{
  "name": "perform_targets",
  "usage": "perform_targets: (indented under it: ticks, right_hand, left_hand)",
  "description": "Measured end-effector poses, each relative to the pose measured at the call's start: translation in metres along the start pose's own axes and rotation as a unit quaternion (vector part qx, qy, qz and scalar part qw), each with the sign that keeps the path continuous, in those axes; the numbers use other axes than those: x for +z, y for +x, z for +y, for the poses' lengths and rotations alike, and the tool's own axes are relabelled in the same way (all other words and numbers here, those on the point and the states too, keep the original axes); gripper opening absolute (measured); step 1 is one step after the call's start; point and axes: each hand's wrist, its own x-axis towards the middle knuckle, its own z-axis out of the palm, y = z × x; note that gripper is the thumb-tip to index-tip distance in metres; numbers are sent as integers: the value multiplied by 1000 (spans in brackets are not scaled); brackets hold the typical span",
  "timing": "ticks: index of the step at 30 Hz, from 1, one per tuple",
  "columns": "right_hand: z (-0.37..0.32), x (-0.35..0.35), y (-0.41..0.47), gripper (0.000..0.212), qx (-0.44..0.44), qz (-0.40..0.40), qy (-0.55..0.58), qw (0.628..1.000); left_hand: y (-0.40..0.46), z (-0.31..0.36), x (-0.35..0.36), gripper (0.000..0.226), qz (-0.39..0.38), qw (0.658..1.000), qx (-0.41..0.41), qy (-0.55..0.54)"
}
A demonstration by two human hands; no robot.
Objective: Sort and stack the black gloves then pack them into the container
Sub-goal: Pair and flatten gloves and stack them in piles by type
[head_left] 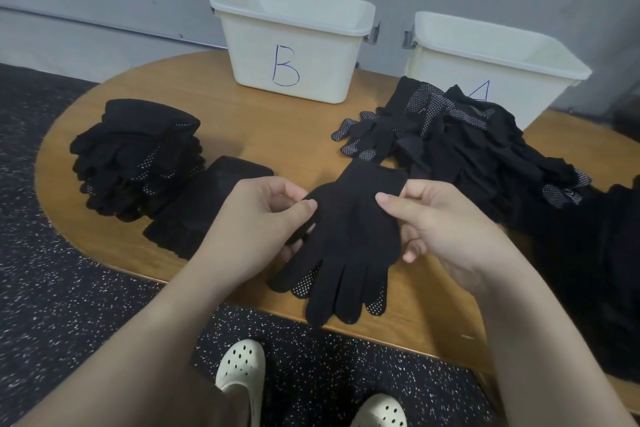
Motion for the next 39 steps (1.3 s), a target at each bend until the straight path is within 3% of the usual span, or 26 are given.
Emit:
perform_targets:
  ticks: [4, 11, 17, 39]
  right_hand:
    - [12, 1, 12, 34, -26, 50, -55, 997]
    - [24, 8, 25, 33, -95, 135, -225, 960]
    - [29, 17, 35, 31, -115, 172, -279, 938]
    - [27, 28, 45, 31, -48, 214, -370, 903]
  left_hand:
    - [1, -3, 2, 12, 12, 993, 35, 109]
    - [2, -5, 2, 9, 80, 974, 51, 204]
    - [9, -11, 2, 15, 91, 955, 48, 278]
    - [8, -12, 0, 14, 82, 944, 45, 316]
